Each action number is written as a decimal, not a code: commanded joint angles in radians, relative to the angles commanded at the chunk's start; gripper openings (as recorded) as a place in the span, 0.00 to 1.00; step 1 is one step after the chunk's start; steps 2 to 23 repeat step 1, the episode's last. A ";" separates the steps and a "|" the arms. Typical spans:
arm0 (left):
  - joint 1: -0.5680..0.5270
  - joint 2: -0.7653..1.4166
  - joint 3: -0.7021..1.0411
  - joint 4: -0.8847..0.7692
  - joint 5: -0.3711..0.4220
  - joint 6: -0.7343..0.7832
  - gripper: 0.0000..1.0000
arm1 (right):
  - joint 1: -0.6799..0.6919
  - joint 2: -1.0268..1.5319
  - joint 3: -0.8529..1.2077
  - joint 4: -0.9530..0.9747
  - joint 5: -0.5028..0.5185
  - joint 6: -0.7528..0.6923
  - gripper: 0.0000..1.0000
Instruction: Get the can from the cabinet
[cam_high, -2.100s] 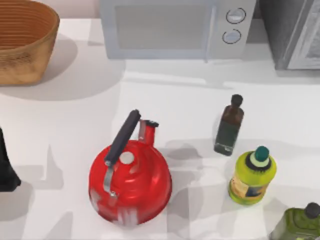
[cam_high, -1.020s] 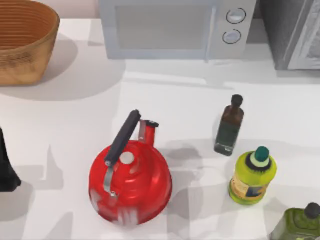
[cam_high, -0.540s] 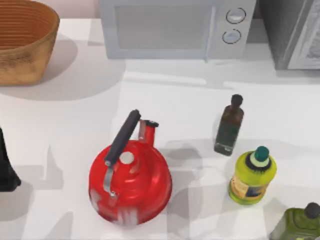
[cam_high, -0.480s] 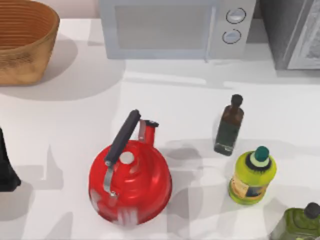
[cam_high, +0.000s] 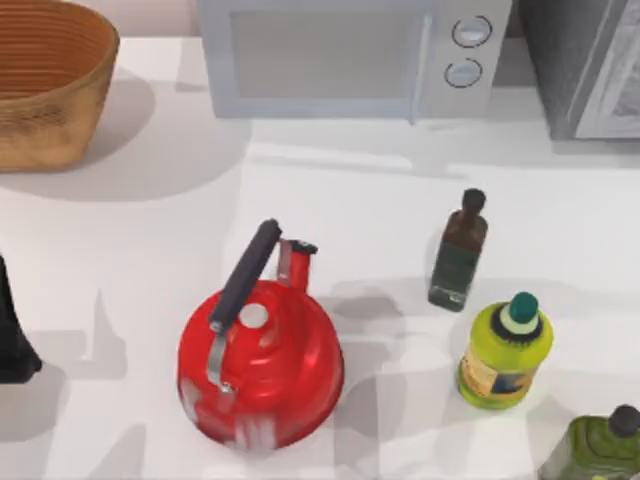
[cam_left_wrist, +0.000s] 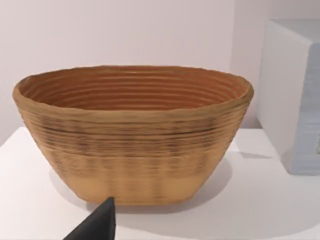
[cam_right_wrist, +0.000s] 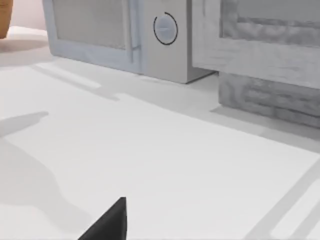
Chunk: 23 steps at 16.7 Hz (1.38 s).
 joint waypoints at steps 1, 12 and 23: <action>0.000 0.000 0.000 0.000 0.000 0.000 1.00 | 0.000 0.000 0.000 0.000 0.000 0.000 1.00; 0.000 0.000 0.000 0.000 0.000 0.000 1.00 | 0.000 0.000 0.000 0.000 0.000 0.000 1.00; 0.000 0.000 0.000 0.000 0.000 0.000 1.00 | 0.000 0.000 0.000 0.000 0.000 0.000 1.00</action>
